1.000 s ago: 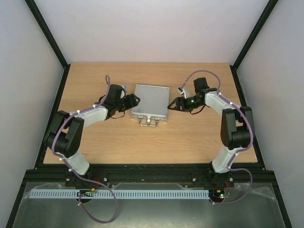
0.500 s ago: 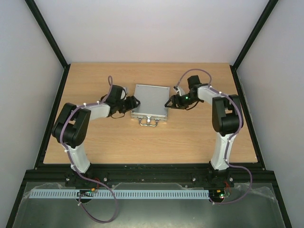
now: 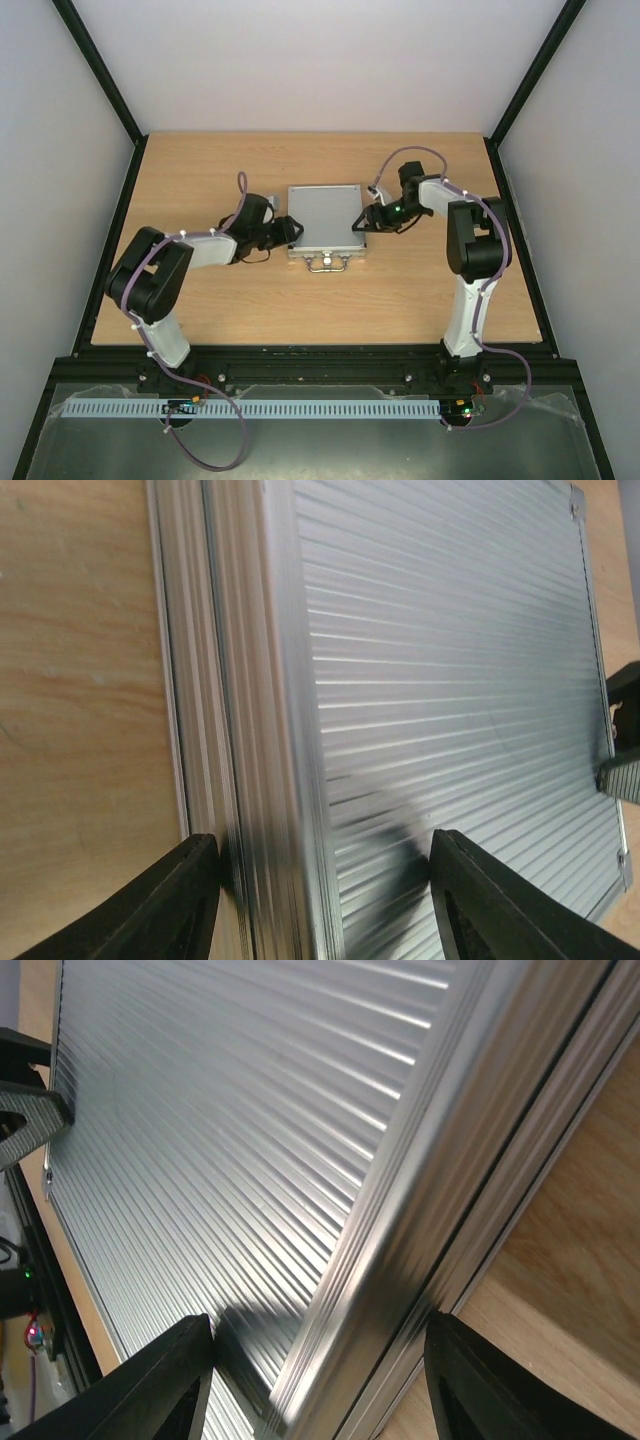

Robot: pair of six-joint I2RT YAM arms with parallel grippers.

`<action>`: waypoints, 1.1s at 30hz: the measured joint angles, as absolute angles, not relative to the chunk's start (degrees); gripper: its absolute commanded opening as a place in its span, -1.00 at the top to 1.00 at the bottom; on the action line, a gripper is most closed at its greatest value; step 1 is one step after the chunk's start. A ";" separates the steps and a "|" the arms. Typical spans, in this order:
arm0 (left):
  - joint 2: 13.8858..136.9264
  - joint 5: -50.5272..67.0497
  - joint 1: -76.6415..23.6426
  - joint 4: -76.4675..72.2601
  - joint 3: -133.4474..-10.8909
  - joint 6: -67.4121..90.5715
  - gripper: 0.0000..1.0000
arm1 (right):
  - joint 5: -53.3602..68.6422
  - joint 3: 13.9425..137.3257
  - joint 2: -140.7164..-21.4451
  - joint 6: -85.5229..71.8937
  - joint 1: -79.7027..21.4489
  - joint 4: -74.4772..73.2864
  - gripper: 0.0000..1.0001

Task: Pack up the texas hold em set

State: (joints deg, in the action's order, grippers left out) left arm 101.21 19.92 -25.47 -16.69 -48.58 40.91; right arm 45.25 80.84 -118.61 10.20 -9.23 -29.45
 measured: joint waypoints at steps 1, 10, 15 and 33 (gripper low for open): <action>100.64 19.46 -26.09 -16.84 -47.90 41.06 -0.16 | 45.19 80.73 -118.50 11.31 -9.06 -30.15 -0.16; 93.60 17.32 -32.47 -15.53 -41.15 43.57 -0.16 | 43.55 74.89 -113.69 16.45 -8.34 -32.86 -0.17; 92.31 17.28 -33.85 -13.78 -40.73 43.51 -0.27 | 43.35 73.63 -112.49 16.80 -6.96 -33.65 -0.33; 69.14 8.47 -38.02 -2.35 -36.36 40.34 0.00 | 41.45 61.52 -83.72 23.35 -3.60 -38.28 -0.19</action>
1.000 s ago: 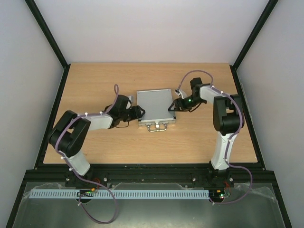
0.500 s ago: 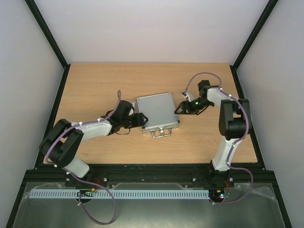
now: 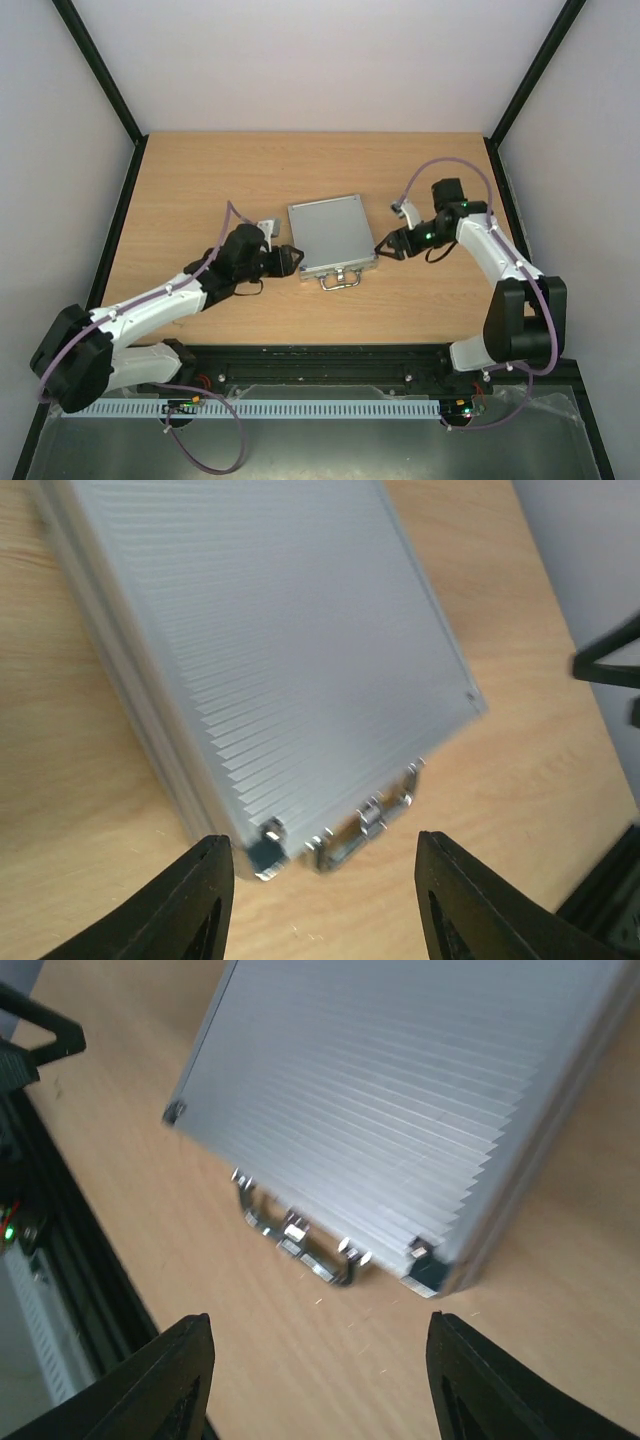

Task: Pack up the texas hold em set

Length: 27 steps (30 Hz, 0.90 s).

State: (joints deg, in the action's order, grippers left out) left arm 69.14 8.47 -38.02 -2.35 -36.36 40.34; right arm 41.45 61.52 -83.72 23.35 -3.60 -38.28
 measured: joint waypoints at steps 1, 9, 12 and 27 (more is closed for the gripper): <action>68.07 8.49 -39.59 -2.46 -35.73 40.25 0.03 | 41.52 59.72 -82.91 23.46 -4.56 -38.13 -0.19; 69.80 8.82 -50.09 -4.43 -35.31 40.95 0.05 | 42.46 53.41 -79.42 20.14 -6.72 -33.63 -0.12; 74.37 8.93 -52.16 -5.26 -35.68 42.02 0.00 | 43.97 53.41 -79.44 17.93 -6.74 -31.42 -0.12; 88.97 8.54 -54.59 -12.62 -39.53 45.67 -0.14 | 43.81 49.63 -72.20 16.47 -6.74 -28.01 -0.15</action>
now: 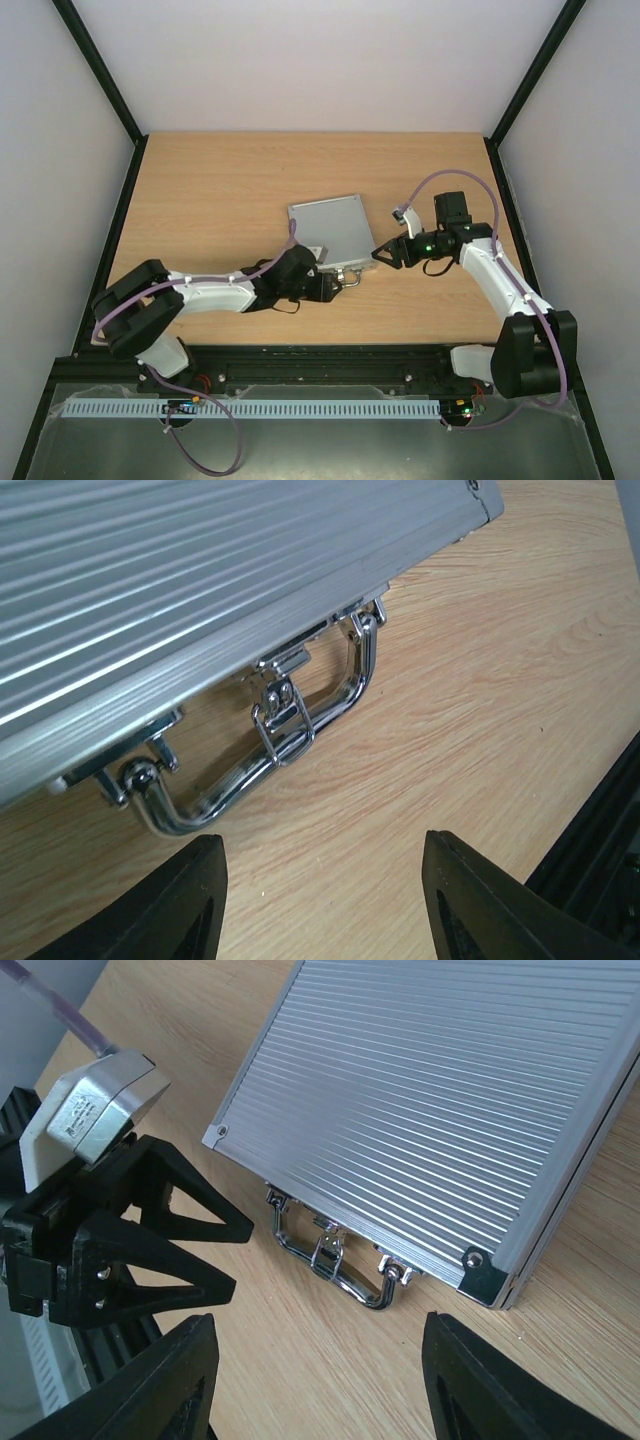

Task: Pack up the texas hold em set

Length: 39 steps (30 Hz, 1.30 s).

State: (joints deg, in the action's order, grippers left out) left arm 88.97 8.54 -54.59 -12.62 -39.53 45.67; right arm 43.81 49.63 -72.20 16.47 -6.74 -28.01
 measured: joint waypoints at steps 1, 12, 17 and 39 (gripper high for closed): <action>89.65 8.54 -54.61 -12.84 -39.90 45.71 -0.15 | 43.64 49.63 -72.20 16.47 -6.74 -28.01 -0.16; 96.62 8.80 -54.63 -13.87 -44.38 45.71 -0.18 | 43.00 49.63 -72.20 16.51 -6.74 -28.01 -0.17; 98.63 9.39 -54.74 -14.50 -45.12 45.98 -0.17 | 42.92 49.63 -72.20 16.64 -6.74 -28.01 -0.17; 101.03 11.51 -54.30 -19.68 -45.19 49.12 0.05 | 42.13 49.30 -72.18 16.73 -6.76 -28.05 -0.23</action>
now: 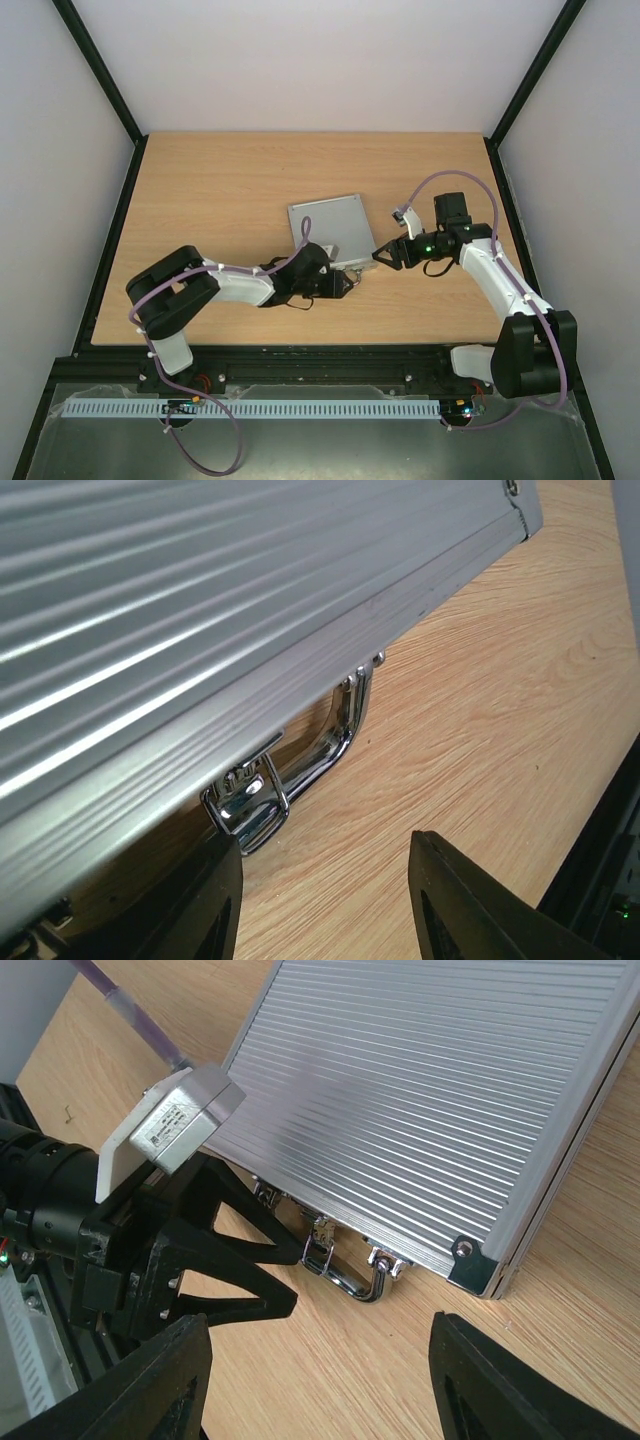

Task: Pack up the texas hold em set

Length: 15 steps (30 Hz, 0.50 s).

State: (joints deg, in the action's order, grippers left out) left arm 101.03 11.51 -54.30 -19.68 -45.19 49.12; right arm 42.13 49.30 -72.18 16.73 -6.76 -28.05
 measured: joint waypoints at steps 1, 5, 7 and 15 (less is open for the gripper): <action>101.01 11.53 -54.28 -20.34 -44.77 49.34 0.07 | 42.09 49.28 -72.18 16.73 -6.76 -28.05 -0.23; 100.68 11.53 -54.02 -22.50 -43.20 50.19 0.09 | 41.95 49.28 -72.18 16.73 -6.76 -28.05 -0.23; 100.12 11.51 -53.95 -23.16 -42.41 50.48 0.09 | 41.93 49.28 -72.18 16.73 -6.76 -28.05 -0.23; 97.58 10.87 -53.76 -24.95 -41.71 50.85 0.06 | 41.91 49.25 -72.18 16.75 -6.76 -28.05 -0.23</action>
